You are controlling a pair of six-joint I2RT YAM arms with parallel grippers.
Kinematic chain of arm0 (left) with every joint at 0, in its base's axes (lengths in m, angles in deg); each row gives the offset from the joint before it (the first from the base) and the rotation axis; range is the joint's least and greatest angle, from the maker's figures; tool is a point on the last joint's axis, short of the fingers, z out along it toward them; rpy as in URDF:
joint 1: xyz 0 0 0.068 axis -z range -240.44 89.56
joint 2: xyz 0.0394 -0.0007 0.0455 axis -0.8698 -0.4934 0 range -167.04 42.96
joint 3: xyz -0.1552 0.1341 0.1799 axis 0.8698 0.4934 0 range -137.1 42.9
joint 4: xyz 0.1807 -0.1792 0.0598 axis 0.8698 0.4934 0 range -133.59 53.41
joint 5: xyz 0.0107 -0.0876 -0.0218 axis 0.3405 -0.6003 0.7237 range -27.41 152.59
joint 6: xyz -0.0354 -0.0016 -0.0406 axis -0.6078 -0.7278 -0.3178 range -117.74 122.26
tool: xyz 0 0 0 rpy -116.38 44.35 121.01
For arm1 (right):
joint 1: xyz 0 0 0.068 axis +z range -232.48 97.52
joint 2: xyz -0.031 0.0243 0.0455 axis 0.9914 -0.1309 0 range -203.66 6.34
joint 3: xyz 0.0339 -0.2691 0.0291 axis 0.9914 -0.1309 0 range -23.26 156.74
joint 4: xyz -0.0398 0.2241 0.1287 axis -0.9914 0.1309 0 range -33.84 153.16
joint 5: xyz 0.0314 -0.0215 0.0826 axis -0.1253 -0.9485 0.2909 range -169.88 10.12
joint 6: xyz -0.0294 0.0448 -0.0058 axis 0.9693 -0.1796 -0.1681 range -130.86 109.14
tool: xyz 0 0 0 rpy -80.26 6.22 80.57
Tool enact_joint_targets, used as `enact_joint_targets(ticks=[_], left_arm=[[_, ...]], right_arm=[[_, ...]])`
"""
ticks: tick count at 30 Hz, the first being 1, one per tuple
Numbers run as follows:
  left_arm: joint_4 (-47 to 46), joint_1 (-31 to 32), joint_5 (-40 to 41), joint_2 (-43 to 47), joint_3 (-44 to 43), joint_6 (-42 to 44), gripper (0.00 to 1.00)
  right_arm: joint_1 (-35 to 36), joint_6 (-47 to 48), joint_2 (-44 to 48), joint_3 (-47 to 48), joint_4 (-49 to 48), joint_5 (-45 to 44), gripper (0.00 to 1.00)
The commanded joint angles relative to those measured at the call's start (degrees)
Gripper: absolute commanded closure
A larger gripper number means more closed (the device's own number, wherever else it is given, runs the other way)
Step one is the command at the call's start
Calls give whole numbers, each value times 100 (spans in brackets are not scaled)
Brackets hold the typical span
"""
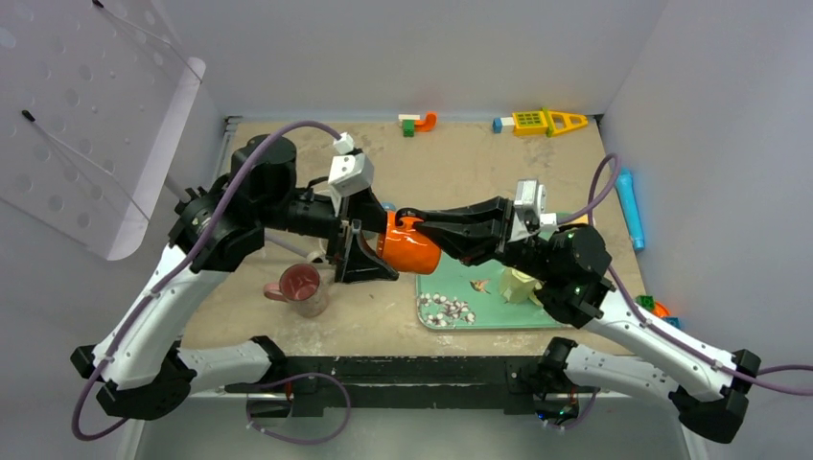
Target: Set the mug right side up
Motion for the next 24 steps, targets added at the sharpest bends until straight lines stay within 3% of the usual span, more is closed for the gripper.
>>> enact_joint_targets(ticks=[1, 4, 7, 9, 10, 12, 13, 15, 16, 18, 21, 24], left_arm=[[-650, -23, -714, -64, -47, -607, 16], [-751, -23, -608, -121, -17, -803, 48], [-690, -23, -304, -143, -78, -781, 98], [-463, -23, 293, -111, -101, -562, 100], [-303, -23, 706, -110, -99, -374, 100], [105, -18, 1550, -165, -128, 233, 100], [315, -14, 1942, -256, -149, 654, 100], [782, 95, 2740, -541, -233, 1243, 100], [1032, 243, 2998, -703, -265, 1489, 100], [1385, 610, 3316, -1028, -247, 1841, 100], [1837, 1015, 3730, -1505, -264, 2232, 100], [2188, 1417, 4337, -1978, -165, 2567, 100]], right_arm=[[139, -241, 10, -44, -1501, -62, 100], [163, -187, -115, -39, -1565, -79, 100], [157, -109, -156, 42, -1036, -541, 100], [139, -99, -110, 266, -132, -1194, 99], [137, -60, -82, 412, 378, -1708, 86], [131, -146, -38, 700, 1540, -3115, 50], [95, -259, -66, 850, 2112, -3887, 39], [-161, -700, -175, 1219, 3413, -5209, 27], [-510, -991, -242, 1384, 4109, -5361, 24], [-1554, -1460, -267, 1383, 4861, -4851, 22], [-2843, -1692, -85, 655, 4630, -4136, 21], [-3561, -1887, -116, 264, 4580, -4192, 21]])
